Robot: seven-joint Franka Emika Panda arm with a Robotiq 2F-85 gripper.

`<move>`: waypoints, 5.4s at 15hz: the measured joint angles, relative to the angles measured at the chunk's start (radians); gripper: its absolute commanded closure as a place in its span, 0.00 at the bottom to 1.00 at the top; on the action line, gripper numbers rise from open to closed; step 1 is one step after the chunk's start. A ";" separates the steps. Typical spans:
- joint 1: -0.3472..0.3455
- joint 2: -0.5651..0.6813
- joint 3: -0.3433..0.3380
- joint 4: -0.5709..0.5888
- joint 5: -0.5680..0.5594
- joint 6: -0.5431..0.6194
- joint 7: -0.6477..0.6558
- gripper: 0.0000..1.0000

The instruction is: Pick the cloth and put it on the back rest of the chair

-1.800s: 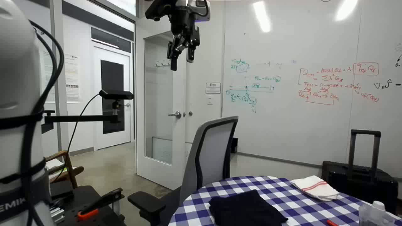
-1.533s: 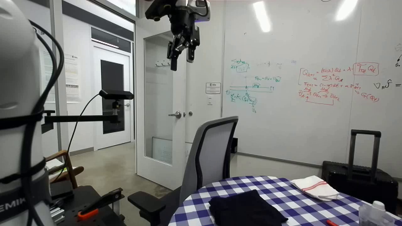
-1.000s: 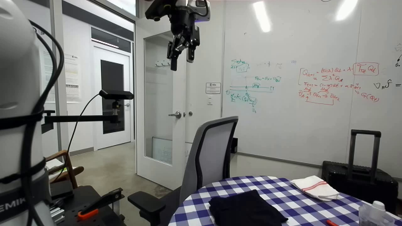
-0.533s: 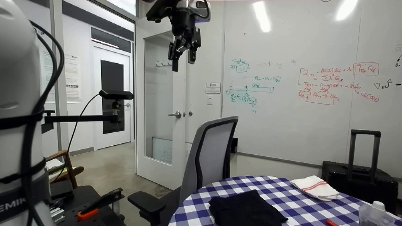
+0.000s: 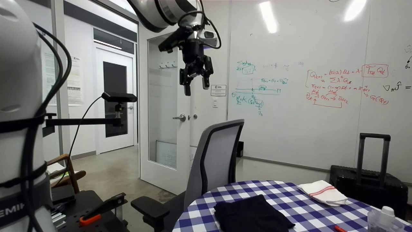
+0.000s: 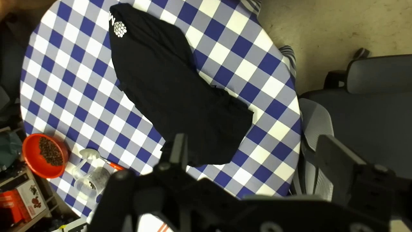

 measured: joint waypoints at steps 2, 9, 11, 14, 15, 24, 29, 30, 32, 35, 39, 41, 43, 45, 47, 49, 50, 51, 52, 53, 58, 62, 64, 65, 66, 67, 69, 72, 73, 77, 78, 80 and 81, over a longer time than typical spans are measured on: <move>0.008 0.066 0.009 -0.013 -0.055 0.047 0.017 0.00; 0.016 0.273 0.001 -0.019 -0.246 0.198 0.315 0.00; 0.023 0.325 -0.014 -0.028 -0.293 0.235 0.364 0.00; 0.043 0.406 -0.045 -0.037 -0.366 0.299 0.409 0.00; 0.051 0.432 -0.058 -0.037 -0.395 0.319 0.423 0.00; 0.065 0.652 -0.213 0.014 -0.563 0.527 0.467 0.00; 0.077 0.722 -0.246 0.064 -0.585 0.630 0.449 0.00; 0.078 0.738 -0.250 0.075 -0.585 0.647 0.440 0.00; 0.082 0.771 -0.256 0.099 -0.585 0.679 0.425 0.00; 0.084 0.827 -0.259 0.138 -0.576 0.719 0.398 0.00; 0.099 0.913 -0.259 0.208 -0.524 0.748 0.354 0.00; 0.115 0.955 -0.259 0.248 -0.478 0.749 0.323 0.00; 0.131 0.994 -0.260 0.284 -0.432 0.749 0.291 0.00; 0.149 1.029 -0.264 0.316 -0.388 0.749 0.258 0.00; 0.168 1.059 -0.280 0.335 -0.351 0.750 0.224 0.00; 0.180 1.086 -0.298 0.346 -0.318 0.752 0.190 0.00; 0.185 1.101 -0.304 0.352 -0.303 0.753 0.174 0.00; 0.188 1.116 -0.307 0.358 -0.288 0.755 0.159 0.00; 0.189 1.131 -0.309 0.364 -0.273 0.759 0.144 0.00; 0.189 1.147 -0.309 0.372 -0.256 0.763 0.126 0.00; 0.193 1.215 -0.310 0.422 -0.177 0.770 0.067 0.33; 0.219 1.255 -0.343 0.456 -0.164 0.770 0.067 0.66; 0.231 1.260 -0.358 0.464 -0.164 0.770 0.067 0.79; 0.237 1.263 -0.366 0.468 -0.164 0.770 0.067 0.88; 0.242 1.264 -0.373 0.471 -0.164 0.770 0.067 0.95; 0.247 1.264 -0.380 0.473 -0.164 0.770 0.067 0.99; 0.258 1.258 -0.400 0.476 -0.164 0.770 0.069 1.00; 0.281 1.211 -0.450 0.468 -0.164 0.769 0.077 0.95; 0.290 1.185 -0.470 0.458 -0.164 0.768 0.083 0.95; 0.323 1.020 -0.551 0.363 -0.165 0.757 0.117 0.95; 0.329 0.969 -0.567 0.332 -0.166 0.751 0.131 0.95; 0.340 0.862 -0.594 0.271 -0.172 0.729 0.169 0.95; 0.344 0.808 -0.602 0.244 -0.177 0.711 0.189 0.95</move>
